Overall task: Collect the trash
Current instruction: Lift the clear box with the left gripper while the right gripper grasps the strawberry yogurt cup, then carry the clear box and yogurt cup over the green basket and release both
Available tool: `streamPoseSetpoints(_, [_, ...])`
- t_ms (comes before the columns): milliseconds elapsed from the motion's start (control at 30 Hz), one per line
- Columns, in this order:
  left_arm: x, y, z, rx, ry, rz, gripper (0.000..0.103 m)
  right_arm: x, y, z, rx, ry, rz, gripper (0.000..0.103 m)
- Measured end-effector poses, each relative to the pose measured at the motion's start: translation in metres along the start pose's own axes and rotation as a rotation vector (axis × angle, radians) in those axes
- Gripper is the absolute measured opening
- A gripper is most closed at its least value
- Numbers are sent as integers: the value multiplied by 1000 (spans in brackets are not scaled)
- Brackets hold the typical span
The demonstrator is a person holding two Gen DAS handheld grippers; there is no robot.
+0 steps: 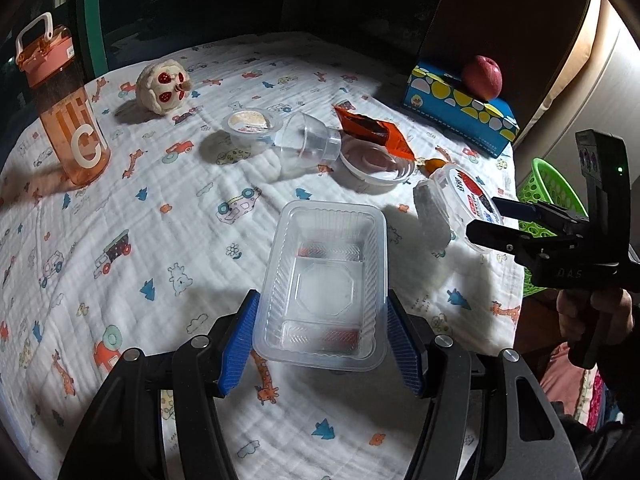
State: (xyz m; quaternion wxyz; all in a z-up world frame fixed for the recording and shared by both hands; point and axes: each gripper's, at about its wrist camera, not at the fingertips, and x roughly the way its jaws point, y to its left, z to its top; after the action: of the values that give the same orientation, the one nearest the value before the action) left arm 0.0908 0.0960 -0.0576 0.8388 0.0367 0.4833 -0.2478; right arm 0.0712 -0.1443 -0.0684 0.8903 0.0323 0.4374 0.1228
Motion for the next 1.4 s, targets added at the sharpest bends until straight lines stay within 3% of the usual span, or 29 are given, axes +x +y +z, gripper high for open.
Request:
streamPoseSetpoints(567, [7, -57, 26, 74, -11, -45, 59, -50, -50, -15, 101, -81, -37, 84])
streamPoseSetpoints(1100, [38, -186, 65, 241, -6, -171, 59, -135, -163, -54, 299, -163, -234, 84])
streamPoseSetpoints(1400, [51, -254, 85, 294, 5, -230, 59, -161, -219, -80, 371, -154, -319, 85])
